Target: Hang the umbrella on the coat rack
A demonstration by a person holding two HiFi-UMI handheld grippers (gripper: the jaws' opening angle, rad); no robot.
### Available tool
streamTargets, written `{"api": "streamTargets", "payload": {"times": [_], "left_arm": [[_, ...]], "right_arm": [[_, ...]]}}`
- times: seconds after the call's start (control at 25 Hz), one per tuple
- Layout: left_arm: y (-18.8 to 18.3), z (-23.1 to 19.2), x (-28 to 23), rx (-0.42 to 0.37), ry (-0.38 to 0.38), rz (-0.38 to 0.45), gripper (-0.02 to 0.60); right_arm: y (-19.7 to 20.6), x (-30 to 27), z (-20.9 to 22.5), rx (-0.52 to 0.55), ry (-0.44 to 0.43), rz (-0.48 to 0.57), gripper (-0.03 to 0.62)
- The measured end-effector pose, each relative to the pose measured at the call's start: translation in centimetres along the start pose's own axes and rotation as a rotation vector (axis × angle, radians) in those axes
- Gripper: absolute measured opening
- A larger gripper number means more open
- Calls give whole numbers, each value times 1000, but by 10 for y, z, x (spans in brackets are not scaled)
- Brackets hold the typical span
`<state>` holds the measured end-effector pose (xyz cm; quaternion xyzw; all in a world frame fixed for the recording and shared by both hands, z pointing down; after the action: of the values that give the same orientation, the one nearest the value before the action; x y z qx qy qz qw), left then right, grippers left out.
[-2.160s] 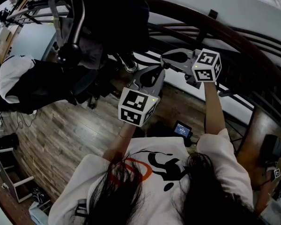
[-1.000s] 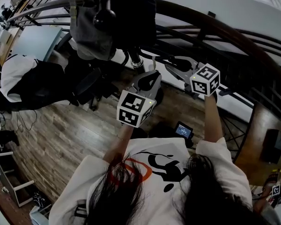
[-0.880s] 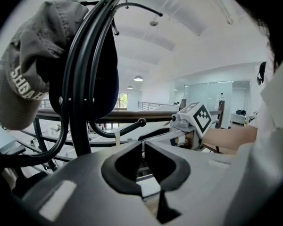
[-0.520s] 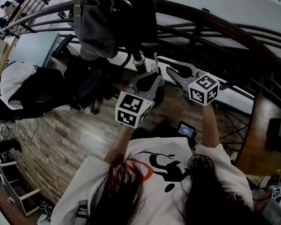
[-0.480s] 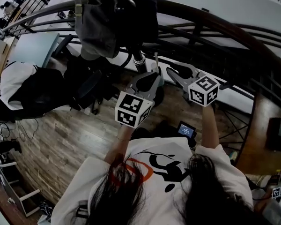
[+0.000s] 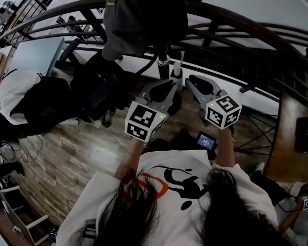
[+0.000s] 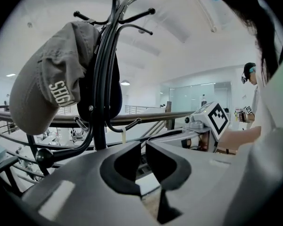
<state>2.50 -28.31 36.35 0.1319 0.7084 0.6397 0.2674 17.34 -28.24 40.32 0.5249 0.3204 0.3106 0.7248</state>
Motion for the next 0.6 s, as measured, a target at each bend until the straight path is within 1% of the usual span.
{"api": "streamTargets", "payload": {"times": [0.28, 0.44, 0.6], "left_arm": [[13, -2, 34, -19, 75, -6, 31], [26, -3, 55, 33, 130, 15, 31], [36, -9, 68, 47, 165, 11, 32]], "right_arm": [[18, 8, -47, -59, 91, 20, 58], [33, 10, -74, -83, 133, 13, 44], [39, 12, -96, -116, 178, 0, 28]]}}
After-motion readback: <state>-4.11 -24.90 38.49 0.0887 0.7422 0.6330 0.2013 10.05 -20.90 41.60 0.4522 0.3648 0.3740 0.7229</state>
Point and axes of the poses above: the fingertips, and each gripper's own axes: x backward along the fingers, z to its right, y out of its underside, the point moved 7 cm from there along x, backward along the fingers, and after that the axes turned 4 degrees about z, right-handed, at the moved point
